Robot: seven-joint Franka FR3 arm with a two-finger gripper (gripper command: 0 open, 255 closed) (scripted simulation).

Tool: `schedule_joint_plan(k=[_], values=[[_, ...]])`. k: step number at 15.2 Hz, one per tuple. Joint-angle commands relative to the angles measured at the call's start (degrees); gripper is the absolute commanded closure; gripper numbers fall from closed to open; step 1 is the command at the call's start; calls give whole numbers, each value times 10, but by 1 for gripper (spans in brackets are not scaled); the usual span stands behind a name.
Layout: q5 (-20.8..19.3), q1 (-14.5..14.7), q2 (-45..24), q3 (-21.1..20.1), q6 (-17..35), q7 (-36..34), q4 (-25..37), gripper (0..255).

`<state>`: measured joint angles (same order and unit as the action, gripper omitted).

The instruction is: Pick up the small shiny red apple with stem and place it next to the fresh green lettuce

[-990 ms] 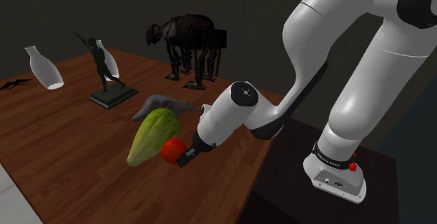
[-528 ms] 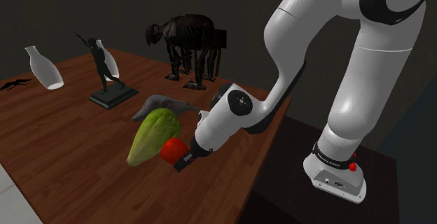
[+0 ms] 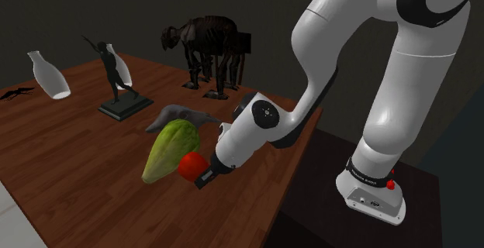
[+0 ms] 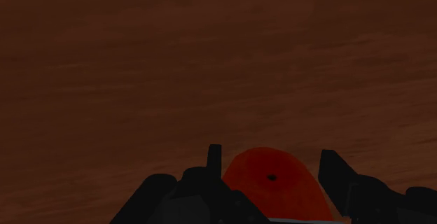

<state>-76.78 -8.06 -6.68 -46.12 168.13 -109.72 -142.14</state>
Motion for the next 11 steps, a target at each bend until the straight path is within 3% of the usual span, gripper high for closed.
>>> schedule_joint_plan(k=[1,7,11], values=[[0,0,0,0,0,0,0,255],[0,0,0,0,0,0,0,255],[134,-17,50,-22,20,110,-23,255]])
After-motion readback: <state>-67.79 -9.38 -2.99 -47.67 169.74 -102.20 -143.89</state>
